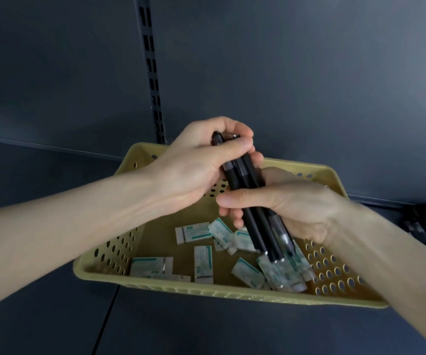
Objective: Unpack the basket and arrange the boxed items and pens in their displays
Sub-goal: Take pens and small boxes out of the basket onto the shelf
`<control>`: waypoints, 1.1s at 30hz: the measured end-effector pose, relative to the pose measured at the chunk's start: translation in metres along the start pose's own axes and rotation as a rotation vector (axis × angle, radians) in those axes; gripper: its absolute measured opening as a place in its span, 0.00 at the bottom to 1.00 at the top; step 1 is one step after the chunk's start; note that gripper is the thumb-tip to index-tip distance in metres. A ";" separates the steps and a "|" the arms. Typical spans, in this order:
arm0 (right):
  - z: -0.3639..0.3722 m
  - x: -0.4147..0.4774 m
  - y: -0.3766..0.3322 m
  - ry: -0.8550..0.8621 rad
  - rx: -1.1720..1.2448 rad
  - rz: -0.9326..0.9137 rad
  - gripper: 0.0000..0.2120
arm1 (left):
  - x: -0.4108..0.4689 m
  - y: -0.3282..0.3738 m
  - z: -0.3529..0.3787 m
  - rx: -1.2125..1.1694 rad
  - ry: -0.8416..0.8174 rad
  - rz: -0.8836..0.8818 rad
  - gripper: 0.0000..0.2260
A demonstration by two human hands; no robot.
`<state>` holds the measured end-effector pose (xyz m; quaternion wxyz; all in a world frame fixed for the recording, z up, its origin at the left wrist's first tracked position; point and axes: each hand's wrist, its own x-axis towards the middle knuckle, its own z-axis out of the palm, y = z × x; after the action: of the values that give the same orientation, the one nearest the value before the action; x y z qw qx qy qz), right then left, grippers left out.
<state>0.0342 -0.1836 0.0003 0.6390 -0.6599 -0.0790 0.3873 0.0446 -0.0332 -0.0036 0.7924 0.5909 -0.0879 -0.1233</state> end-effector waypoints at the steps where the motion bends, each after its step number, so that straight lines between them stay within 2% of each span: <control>1: 0.001 -0.001 0.000 0.007 0.011 -0.019 0.09 | 0.000 0.001 0.001 -0.030 0.047 -0.004 0.04; 7: 0.009 -0.015 -0.004 0.067 -0.135 -0.072 0.17 | -0.003 0.016 0.014 -0.058 0.171 0.122 0.04; 11: 0.012 -0.042 -0.008 0.118 -0.177 -0.220 0.18 | -0.012 0.028 0.034 -0.145 0.122 0.212 0.05; 15: 0.010 -0.081 0.001 0.101 -0.111 -0.335 0.15 | -0.033 0.033 0.061 -0.259 -0.014 0.206 0.14; 19: 0.003 -0.130 0.028 0.142 -0.078 -0.421 0.13 | -0.054 0.020 0.104 -0.073 -0.212 0.117 0.12; 22: -0.009 -0.173 0.057 0.199 -0.045 -0.456 0.13 | -0.063 -0.003 0.152 -0.008 -0.267 0.116 0.10; 26: -0.037 -0.241 0.107 0.396 -0.068 -0.493 0.16 | -0.068 -0.047 0.224 0.028 -0.279 0.143 0.04; 29: -0.062 -0.288 0.143 0.538 -0.132 -0.488 0.14 | -0.069 -0.082 0.275 0.104 -0.243 0.134 0.06; 33: -0.097 -0.326 0.168 0.622 -0.147 -0.441 0.11 | -0.056 -0.107 0.325 0.273 -0.222 0.064 0.07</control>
<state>-0.1961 -0.4834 -0.0289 0.6513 -0.7571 -0.0492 0.0154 -0.1110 -0.3428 -0.0127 0.6937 0.6728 -0.2095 -0.1491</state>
